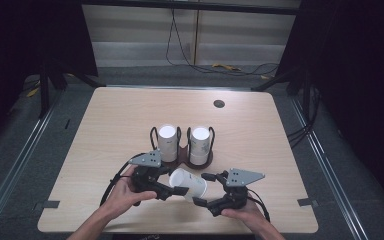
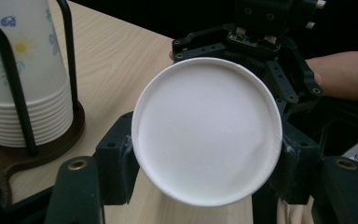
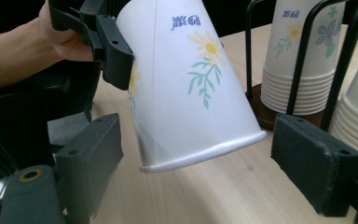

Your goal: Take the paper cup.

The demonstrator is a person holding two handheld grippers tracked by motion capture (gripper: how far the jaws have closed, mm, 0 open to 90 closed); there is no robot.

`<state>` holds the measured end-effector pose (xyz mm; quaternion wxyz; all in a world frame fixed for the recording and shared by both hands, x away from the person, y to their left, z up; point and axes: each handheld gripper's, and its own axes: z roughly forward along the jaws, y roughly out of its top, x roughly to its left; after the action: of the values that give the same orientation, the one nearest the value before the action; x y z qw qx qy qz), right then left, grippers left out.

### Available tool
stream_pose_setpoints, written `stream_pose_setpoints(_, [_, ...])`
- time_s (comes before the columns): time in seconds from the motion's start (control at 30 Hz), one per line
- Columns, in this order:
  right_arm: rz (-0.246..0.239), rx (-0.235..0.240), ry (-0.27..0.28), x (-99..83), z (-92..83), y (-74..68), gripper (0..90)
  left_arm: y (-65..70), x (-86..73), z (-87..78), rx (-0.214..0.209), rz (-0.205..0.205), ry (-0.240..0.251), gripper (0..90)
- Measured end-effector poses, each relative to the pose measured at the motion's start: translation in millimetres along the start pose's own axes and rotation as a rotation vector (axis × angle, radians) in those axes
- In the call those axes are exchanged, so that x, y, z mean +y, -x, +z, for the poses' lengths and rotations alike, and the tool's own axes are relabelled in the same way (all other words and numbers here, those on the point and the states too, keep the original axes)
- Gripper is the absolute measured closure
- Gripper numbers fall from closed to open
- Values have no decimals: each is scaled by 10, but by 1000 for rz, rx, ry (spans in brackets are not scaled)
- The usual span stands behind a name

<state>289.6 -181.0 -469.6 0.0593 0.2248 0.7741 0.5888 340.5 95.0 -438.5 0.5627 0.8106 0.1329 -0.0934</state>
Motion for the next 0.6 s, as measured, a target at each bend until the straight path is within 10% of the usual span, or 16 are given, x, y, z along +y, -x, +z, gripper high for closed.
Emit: stream_pose_setpoints(0.6, [9,52,-7,-29,40,-27,198,64,37,50,-52,10,7,355])
